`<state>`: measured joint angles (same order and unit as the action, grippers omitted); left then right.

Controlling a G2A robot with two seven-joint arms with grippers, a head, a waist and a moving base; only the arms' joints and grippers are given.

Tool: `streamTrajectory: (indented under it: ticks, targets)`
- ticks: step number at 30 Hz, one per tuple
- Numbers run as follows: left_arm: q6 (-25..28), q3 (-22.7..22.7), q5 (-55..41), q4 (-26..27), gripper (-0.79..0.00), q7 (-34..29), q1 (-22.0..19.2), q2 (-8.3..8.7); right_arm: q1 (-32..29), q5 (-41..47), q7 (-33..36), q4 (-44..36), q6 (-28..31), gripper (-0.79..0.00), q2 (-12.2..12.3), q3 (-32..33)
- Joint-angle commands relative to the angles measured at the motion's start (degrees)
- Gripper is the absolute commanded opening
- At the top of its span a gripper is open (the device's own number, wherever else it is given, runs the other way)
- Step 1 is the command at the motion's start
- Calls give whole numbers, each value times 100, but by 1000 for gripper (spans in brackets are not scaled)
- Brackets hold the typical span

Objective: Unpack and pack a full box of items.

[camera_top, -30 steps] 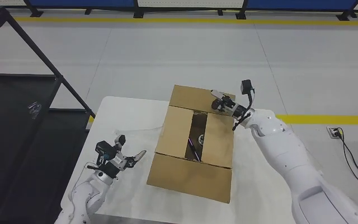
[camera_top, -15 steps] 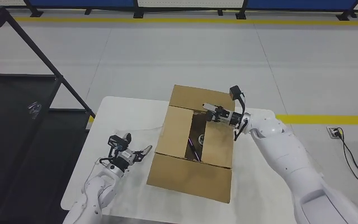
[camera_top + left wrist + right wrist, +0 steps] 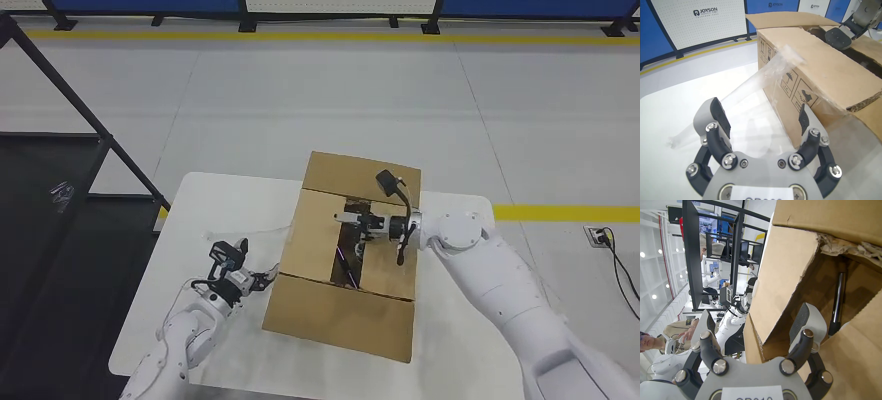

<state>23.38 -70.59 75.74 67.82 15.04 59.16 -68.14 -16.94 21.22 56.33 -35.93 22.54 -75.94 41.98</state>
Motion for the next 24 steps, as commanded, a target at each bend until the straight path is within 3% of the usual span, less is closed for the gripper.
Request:
streamTrajectory:
  ticks: [1, 15, 24]
  targets:
    - [88, 7, -38, 15, 0, 42, 16, -2, -14, -33, 39, -37, -111, 0, -14, -6]
    - [135, 233, 62, 95, 0, 61, 38, -54, 4, -55, 228, 148, -346, 0, -206, -54]
    - [72, 220, 152, 133, 0, 127, 107, -55, 62, 406, 749, 538, 35, 0, -342, 71]
